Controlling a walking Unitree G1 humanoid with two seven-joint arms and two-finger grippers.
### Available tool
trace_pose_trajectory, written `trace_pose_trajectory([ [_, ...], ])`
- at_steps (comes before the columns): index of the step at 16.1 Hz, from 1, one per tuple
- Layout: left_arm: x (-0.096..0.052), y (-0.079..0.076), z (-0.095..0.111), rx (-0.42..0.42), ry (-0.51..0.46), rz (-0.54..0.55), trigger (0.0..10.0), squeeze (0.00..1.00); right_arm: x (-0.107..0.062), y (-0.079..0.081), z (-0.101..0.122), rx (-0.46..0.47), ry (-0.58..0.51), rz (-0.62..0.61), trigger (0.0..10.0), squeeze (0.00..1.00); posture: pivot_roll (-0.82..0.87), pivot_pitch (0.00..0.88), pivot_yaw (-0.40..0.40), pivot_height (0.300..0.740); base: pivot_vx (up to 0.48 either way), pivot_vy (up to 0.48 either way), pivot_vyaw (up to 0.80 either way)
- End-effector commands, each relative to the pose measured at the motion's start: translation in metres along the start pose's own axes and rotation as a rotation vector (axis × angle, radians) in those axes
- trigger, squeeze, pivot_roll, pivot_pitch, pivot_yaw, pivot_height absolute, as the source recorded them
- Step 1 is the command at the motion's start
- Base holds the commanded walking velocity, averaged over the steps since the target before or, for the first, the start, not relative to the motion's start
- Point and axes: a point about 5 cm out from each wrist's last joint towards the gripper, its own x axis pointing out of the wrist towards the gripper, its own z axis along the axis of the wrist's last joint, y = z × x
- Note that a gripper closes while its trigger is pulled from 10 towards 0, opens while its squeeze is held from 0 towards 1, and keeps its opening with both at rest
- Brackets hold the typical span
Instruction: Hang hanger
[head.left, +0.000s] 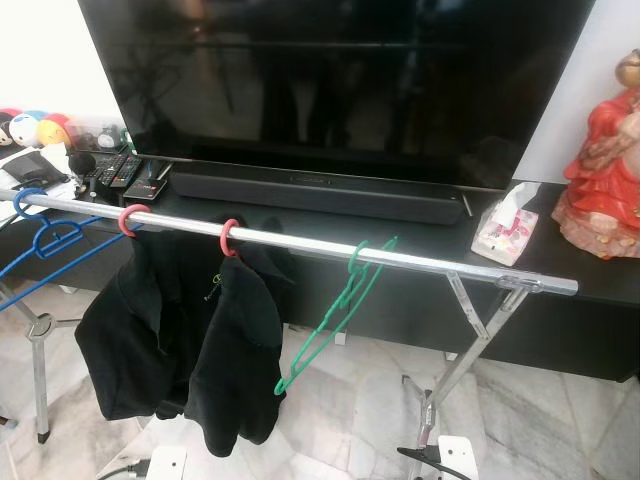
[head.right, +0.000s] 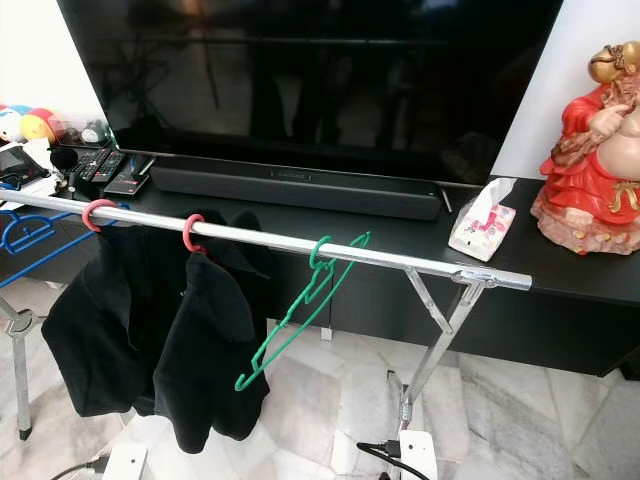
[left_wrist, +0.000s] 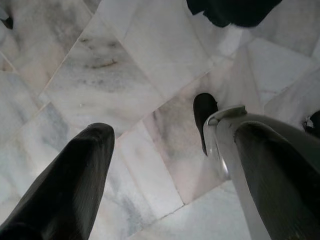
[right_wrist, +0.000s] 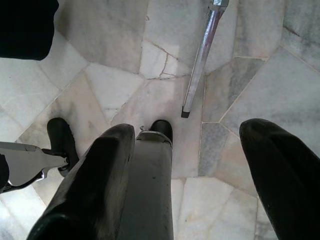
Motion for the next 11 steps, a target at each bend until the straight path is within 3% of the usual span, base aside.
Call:
trace_pose_trajectory([
  [1,-0.0001,-0.0022,-0.0014,-0.016,0.003,-0.007,10.0,0.0,0.0,0.0,0.001,0.012,-0.007,0.001,10.0,0.0,-0.12,0.0,-0.009,0.727,0.0,0.0,0.0],
  [11,0.0001,-0.0035,-0.0003,-0.014,0.001,-0.01,10.0,0.0,0.0,0.0,0.0013,0.008,-0.009,0.002,10.0,0.0,-0.12,0.0,-0.006,0.727,0.0,0.0,0.0],
])
